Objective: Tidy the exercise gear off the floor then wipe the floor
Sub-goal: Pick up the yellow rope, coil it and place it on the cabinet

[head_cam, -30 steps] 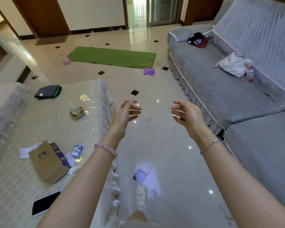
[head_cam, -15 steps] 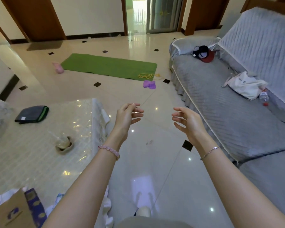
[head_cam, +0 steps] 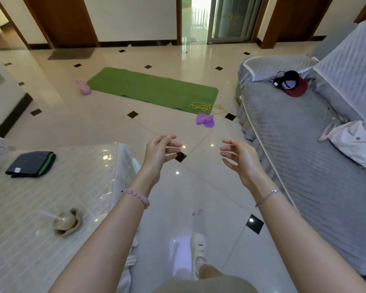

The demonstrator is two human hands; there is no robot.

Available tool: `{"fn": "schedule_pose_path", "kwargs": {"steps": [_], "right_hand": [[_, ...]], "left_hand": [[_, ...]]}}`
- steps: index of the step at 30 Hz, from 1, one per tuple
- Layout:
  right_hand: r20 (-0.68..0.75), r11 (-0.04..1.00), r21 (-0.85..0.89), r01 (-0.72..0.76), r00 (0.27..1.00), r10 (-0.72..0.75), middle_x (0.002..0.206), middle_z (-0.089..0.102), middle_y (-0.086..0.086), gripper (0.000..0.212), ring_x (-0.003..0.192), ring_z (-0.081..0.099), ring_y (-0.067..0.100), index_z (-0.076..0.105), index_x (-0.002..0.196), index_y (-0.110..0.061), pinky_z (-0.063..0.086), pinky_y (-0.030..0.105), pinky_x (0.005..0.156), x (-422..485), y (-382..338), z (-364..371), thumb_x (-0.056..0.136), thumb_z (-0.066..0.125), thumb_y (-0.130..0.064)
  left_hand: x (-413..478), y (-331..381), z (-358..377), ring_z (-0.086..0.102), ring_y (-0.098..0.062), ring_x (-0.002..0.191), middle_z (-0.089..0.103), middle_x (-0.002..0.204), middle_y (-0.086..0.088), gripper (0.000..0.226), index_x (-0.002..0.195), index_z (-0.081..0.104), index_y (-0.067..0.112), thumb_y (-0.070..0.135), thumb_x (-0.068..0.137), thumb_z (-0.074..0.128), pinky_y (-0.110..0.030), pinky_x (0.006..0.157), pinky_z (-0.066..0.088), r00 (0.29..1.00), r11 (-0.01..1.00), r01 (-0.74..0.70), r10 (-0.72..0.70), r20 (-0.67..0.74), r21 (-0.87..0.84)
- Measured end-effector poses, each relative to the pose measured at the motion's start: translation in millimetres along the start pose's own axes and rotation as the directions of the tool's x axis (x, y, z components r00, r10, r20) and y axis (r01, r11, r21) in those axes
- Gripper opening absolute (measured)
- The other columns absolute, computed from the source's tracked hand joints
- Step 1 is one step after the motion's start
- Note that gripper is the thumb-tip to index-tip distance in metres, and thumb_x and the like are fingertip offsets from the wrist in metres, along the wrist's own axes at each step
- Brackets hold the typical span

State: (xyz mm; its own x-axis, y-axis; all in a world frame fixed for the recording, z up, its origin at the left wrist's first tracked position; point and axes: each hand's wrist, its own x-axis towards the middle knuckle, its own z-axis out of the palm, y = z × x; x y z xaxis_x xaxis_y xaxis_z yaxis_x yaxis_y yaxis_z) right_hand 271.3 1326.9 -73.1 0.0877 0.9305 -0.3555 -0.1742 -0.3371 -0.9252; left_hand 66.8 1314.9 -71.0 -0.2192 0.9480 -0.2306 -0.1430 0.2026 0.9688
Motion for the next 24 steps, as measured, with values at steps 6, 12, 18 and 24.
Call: {"fn": "schedule_pose_path", "kwargs": {"steps": [6, 12, 18, 24], "right_hand": [[0.045, 1.000, -0.011, -0.008, 0.999, 0.009, 0.073, 0.065, -0.004, 0.020, 0.072, 0.061, 0.010, 0.067, 0.092, -0.018, 0.048, 0.026, 0.073, 115, -48, 13, 0.093, 0.047, -0.021], [0.058, 1.000, -0.017, -0.012, 0.998, 0.013, 0.073, 0.064, -0.003, 0.019, 0.072, 0.061, 0.011, 0.067, 0.091, -0.018, 0.048, 0.026, 0.075, 206, -89, 30, 0.091, 0.048, -0.021], [0.050, 0.999, -0.036, -0.035, 0.998, 0.037, 0.072, 0.064, -0.004, 0.019, 0.071, 0.060, 0.011, 0.067, 0.089, -0.018, 0.048, 0.026, 0.074, 299, -107, 61, 0.091, 0.048, -0.020], [0.038, 0.997, -0.048, -0.067, 0.997, 0.069, 0.070, 0.064, -0.005, 0.019, 0.069, 0.061, 0.010, 0.067, 0.089, -0.018, 0.047, 0.025, 0.069, 403, -129, 116, 0.090, 0.048, -0.021]], "left_hand": [[107, 28, 34, 0.061, -0.014, 0.068, 0.064, 0.075, -0.002, 0.022, 0.092, 0.060, 0.014, 0.013, 0.096, 0.039, -0.026, 0.070, 0.053, 0.999, 1.000, 0.004, -0.004, -0.047, -0.005], [193, 48, 57, 0.061, -0.015, 0.068, 0.064, 0.074, -0.002, 0.022, 0.092, 0.060, 0.014, 0.012, 0.096, 0.039, -0.026, 0.070, 0.052, 0.998, 1.000, 0.013, -0.014, -0.054, -0.021], [297, 64, 61, 0.061, -0.015, 0.067, 0.064, 0.074, -0.003, 0.021, 0.090, 0.060, 0.014, 0.012, 0.095, 0.039, -0.025, 0.067, 0.052, 0.998, 0.999, 0.033, -0.035, -0.060, -0.026], [416, 90, 51, 0.061, -0.015, 0.068, 0.064, 0.076, -0.003, 0.020, 0.092, 0.060, 0.013, 0.012, 0.094, 0.040, -0.027, 0.070, 0.052, 0.997, 0.999, 0.041, -0.043, -0.072, -0.029]]}}
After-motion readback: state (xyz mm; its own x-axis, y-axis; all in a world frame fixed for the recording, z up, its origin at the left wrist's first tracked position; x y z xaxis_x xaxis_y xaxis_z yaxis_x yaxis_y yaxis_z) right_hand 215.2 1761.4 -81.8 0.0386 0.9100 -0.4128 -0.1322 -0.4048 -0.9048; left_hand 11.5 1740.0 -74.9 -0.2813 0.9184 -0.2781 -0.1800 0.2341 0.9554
